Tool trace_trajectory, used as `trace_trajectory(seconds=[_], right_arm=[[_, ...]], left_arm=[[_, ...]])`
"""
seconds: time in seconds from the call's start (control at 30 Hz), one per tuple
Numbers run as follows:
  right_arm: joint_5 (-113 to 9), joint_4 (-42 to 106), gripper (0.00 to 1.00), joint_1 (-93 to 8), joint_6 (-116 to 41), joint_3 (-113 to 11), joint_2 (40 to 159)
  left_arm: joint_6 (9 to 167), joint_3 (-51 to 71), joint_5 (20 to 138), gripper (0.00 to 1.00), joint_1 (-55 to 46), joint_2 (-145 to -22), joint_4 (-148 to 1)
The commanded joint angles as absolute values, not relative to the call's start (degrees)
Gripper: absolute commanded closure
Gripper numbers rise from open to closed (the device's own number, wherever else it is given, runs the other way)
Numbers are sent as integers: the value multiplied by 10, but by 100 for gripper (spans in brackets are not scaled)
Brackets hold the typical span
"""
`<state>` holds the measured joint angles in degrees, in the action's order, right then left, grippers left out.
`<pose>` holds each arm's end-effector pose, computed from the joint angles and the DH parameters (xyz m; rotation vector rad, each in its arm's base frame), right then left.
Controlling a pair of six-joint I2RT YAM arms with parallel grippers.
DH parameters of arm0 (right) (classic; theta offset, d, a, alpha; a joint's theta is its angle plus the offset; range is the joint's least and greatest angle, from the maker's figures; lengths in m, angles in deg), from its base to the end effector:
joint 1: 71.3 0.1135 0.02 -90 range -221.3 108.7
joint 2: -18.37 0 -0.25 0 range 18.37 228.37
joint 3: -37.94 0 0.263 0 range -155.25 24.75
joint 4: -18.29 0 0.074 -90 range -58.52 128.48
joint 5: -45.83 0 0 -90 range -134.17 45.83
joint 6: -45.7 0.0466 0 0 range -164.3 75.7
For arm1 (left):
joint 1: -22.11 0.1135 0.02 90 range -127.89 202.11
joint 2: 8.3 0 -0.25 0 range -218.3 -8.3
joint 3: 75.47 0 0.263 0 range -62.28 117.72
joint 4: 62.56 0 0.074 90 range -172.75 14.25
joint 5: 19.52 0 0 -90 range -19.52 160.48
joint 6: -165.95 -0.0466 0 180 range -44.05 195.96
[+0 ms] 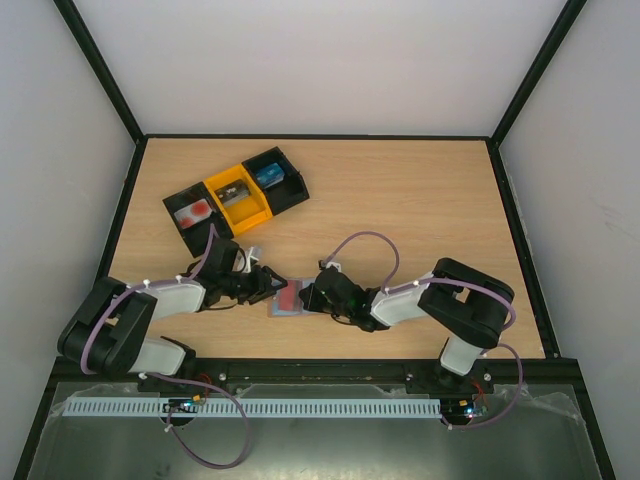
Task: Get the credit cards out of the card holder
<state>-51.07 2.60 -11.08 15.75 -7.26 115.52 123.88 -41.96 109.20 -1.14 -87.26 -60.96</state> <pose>0.1492 0.2720 0.0833 -0.0807 2.5186 1.1823 0.2055 -0.1200 0.0950 -0.1708 2.5542 -1.3511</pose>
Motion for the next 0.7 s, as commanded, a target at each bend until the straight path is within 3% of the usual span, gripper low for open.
trace_trajectory(seconds=[0.0, 0.2, 0.67], right_arm=[[-481, 71, 95, -110, 155, -65, 1169], [-480, 63, 96, -109, 159, -60, 1173], [-484, 45, 96, -109, 163, -52, 1172]], left_arm=[[1224, -415, 1083, 49, -14, -885, -621], [1230, -423, 1108, 50, -14, -884, -591], [1251, -426, 1148, 62, -14, -896, -547]])
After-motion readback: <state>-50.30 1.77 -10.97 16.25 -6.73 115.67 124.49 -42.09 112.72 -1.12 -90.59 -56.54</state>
